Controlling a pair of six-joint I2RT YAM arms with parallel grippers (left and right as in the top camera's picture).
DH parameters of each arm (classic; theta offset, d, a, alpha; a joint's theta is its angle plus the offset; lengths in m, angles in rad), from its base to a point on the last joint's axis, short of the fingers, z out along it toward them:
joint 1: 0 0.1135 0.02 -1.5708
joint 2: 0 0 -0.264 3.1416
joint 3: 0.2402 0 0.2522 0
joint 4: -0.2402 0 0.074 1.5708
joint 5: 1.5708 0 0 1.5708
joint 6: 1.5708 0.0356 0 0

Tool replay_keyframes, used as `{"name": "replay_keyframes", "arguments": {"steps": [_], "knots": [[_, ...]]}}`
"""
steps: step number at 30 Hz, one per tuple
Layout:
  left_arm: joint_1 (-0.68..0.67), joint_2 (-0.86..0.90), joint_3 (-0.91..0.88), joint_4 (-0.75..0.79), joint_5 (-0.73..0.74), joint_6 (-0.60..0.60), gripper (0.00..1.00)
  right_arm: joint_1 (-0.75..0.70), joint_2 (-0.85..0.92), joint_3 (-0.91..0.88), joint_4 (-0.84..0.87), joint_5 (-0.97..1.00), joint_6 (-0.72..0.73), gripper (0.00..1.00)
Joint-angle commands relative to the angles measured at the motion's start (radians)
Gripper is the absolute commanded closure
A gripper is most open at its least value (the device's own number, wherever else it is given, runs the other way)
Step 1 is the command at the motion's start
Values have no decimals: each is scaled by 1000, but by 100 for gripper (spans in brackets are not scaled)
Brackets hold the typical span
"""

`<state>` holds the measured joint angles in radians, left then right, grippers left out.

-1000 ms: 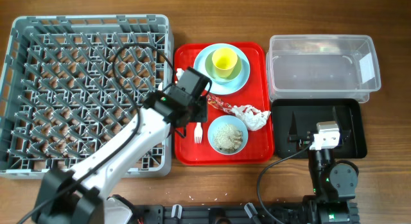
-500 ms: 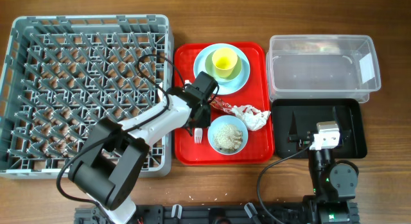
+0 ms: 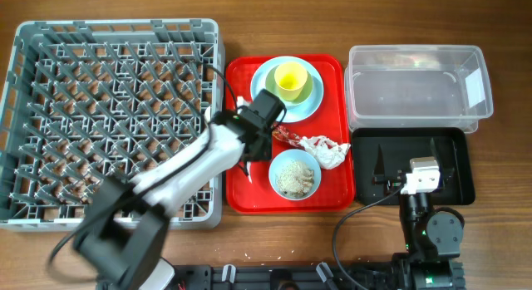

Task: Sort waste into correct bins and load items into the dishwasher rack
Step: 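Place the fork into the dish rack with the left gripper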

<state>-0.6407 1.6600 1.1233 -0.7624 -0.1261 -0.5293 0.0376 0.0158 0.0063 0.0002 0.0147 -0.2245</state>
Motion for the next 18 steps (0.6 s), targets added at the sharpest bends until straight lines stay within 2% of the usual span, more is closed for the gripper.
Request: {"name": "replay_keyframes", "arguments": {"steps": [1, 5, 8, 13, 18], "knots": [[-1, -241, 54, -31, -179, 79, 96, -4, -2, -1, 6, -16, 17, 0], [36, -367, 54, -107, -247, 176, 96, -4, -2, -1, 6, -16, 17, 0], [103, -381, 54, -177, -296, 186, 96, -4, -2, -1, 6, -16, 17, 0], [246, -317, 52, -268, -293, 186, 96, -4, -2, -1, 6, -16, 17, 0], [328, -208, 52, -267, -209, 230, 96, -4, -2, -1, 6, -16, 17, 0]]}}
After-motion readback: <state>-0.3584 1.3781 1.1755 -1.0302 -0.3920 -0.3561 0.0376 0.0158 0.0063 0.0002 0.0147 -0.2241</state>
